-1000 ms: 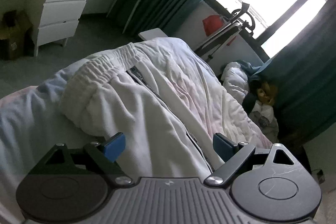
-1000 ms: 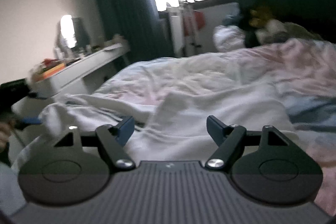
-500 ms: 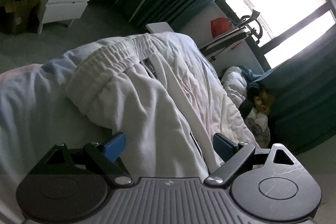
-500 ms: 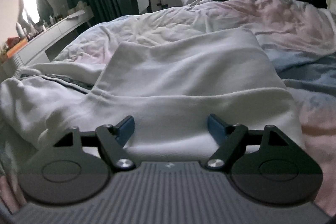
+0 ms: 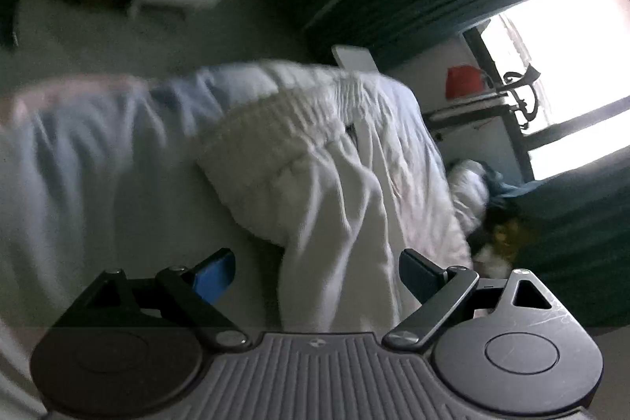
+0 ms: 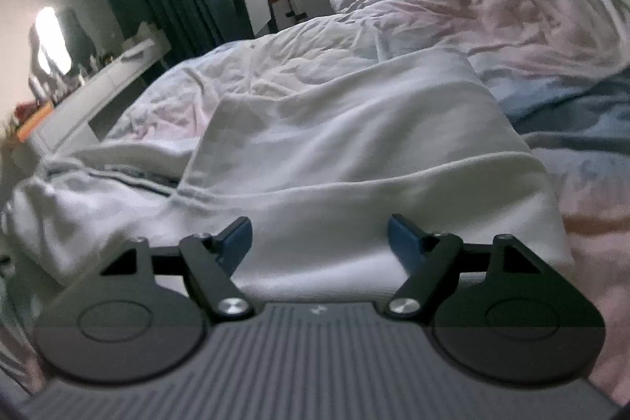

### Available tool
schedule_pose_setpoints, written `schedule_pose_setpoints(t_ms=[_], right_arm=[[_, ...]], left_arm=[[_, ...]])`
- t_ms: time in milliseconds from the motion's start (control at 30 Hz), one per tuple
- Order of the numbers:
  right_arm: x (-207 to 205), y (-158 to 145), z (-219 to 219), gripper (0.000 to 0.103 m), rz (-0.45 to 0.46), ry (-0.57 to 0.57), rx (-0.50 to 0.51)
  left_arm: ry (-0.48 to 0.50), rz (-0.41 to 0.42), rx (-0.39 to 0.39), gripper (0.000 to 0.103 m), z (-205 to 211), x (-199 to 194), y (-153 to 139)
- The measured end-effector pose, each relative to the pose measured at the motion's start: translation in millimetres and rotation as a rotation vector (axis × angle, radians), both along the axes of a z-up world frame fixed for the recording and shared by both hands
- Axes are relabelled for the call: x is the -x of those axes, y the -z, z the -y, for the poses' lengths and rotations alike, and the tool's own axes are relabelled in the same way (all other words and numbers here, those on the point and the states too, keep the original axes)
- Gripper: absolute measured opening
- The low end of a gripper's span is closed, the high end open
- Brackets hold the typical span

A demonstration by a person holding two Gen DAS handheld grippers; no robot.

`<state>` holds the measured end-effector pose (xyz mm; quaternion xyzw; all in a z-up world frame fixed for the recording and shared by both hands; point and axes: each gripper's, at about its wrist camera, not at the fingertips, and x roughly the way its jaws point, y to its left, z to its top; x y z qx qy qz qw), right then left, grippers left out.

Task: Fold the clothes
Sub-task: 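Move the left gripper back toward the sweatpants waistband, then grasp the white sweatpants waistband with the left gripper and lift it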

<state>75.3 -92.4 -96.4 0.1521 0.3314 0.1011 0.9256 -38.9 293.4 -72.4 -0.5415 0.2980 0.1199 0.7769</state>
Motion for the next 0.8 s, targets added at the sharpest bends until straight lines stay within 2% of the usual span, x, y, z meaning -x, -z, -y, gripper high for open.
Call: schedule_pose_setpoints(t_ms=[133,267,367,500,700,733,767,800], right_arm=[[-1.0,0.9,2.9,0.078,-0.009,0.016,-0.032],[-2.5,1.1,-0.3,0.079,-0.007,0.015,-0.022],[-3.3,-0.5,-4.9,0.079,0.004,0.011,0.012],[2.5,-8.0,-21.3,0.078,0.081,-0.006,0.166],[-5.5,6.1,-27.0,0.079,0.032,-0.068,0.153],[-5.4,5.8,-28.4,0.079,0.034,-0.073,0.163],[-5.3,5.0,-29.4,0.079,0.034,-0.072,0.164],[-5.2,4.6,-29.9,0.079,0.034,-0.071,0.164]], left_arm=[[0.036,0.038,0.15,0.092,-7.9,-10.7,23.8],[0.051,0.061,0.229,0.092,-14.5,-26.6,43.4],[0.048,0.042,0.184,0.09,-15.4,-38.6,49.8],[0.024,0.003,0.105,0.088,-14.4,-52.0,54.1],[0.0,-0.021,0.011,0.087,-12.2,-69.8,54.9],[-0.007,-0.023,-0.017,0.081,-10.6,-70.5,50.4],[-0.017,-0.023,-0.047,0.07,-8.8,-70.4,44.8],[-0.028,-0.024,-0.077,0.067,-6.9,-70.3,39.1]])
